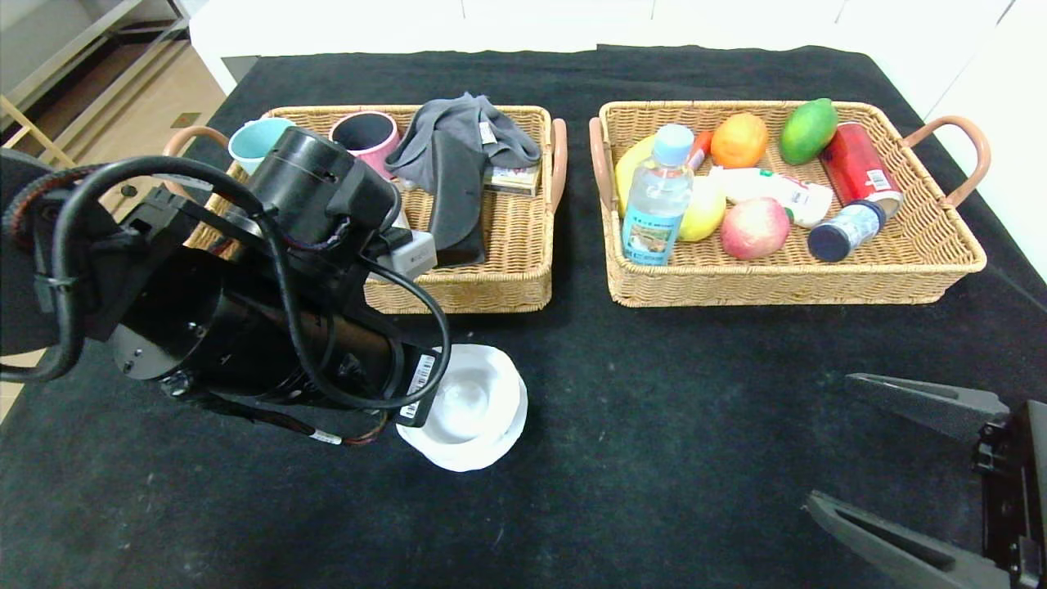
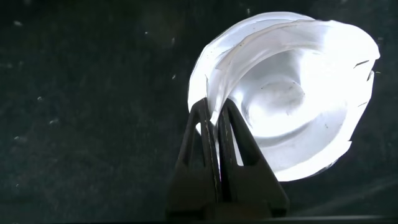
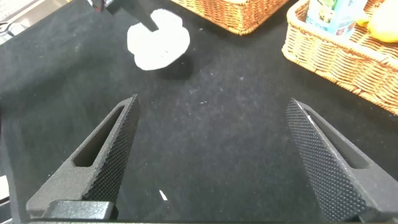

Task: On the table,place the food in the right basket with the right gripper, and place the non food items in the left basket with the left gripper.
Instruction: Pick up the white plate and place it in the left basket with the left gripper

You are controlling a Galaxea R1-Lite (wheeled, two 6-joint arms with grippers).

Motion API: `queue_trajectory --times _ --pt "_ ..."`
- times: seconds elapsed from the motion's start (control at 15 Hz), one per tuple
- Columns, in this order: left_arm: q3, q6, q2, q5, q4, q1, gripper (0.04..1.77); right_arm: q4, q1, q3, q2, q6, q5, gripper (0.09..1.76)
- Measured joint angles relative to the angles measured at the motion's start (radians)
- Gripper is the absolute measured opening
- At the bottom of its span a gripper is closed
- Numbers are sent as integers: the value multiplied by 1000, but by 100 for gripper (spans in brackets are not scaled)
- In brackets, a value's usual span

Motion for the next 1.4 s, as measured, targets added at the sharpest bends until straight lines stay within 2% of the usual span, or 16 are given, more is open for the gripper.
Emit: queue_trajectory --times 0.47,0.67,0.87,1.0,1.13,1.4 --pt "-13 -31 -71 -64 -13 25 14 -1 -2 0 1 0 -2 171" --pt "-37 -36 -79 -91 -86 65 14 -4 -2 -1 0 0 -1 171" --pt "-53 -71 -72 -62 -279 102 14 -4 -1 -2 -3 0 -1 171" --pt "-54 -83 -53 -5 -399 114 14 -4 -1 -2 -3 0 -1 171" --pt "-63 -87 -26 33 -459 123 14 -4 -2 -2 -3 0 -2 171" --pt "-110 -87 38 72 -530 145 14 -5 -2 -2 -5 0 -2 171"
